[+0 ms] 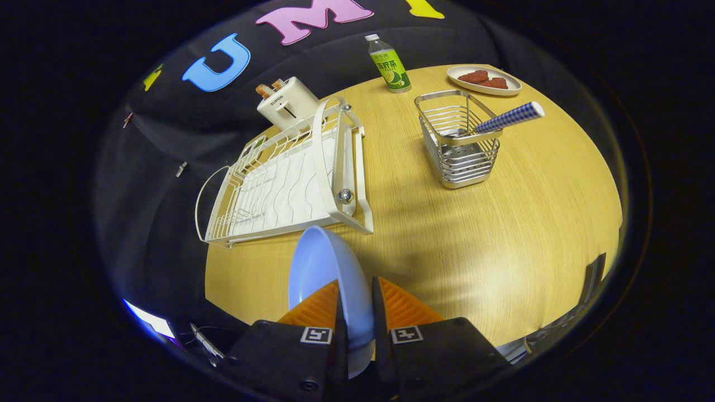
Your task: Take the plate from the dish rack, then take the spoon from the basket and place it into the plate.
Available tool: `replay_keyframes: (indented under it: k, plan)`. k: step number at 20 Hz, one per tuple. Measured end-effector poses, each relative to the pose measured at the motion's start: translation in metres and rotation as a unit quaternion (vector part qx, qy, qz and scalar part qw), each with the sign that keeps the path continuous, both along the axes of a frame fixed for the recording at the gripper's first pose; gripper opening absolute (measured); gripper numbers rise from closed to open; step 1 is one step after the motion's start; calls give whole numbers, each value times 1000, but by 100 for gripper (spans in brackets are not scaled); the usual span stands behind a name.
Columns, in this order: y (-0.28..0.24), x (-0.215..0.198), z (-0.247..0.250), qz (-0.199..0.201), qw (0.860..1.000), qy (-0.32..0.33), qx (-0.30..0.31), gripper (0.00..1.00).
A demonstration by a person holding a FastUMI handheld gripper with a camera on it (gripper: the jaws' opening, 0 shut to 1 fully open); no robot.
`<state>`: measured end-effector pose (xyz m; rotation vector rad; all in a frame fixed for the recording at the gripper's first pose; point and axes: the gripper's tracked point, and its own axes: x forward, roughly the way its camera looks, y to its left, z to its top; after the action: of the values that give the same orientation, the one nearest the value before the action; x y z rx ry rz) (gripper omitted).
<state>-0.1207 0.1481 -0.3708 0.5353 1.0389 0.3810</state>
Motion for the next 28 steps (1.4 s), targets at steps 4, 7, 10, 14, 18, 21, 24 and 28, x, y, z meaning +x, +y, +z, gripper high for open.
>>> replay_keyframes:
  k: [4, 7, 10, 14, 18, 21, 24, 28]
  plan:
    - [-10, -3, -22, -20, 999, 28, -18, 27]
    - [-19, -1, -23, -41, 998, 35, -20, 38]
    - [-22, 3, -21, -48, 998, 33, -20, 52]
    - [-26, 5, -10, -44, 999, 15, -24, 83]
    - [-33, 9, 11, -37, 999, -16, -23, 98]
    - [-44, 18, 41, -36, 998, -53, -15, 99]
    - [-59, 32, 83, -30, 993, -113, -12, 99]
    - [-93, 54, 132, 1, 977, -209, -52, 99]
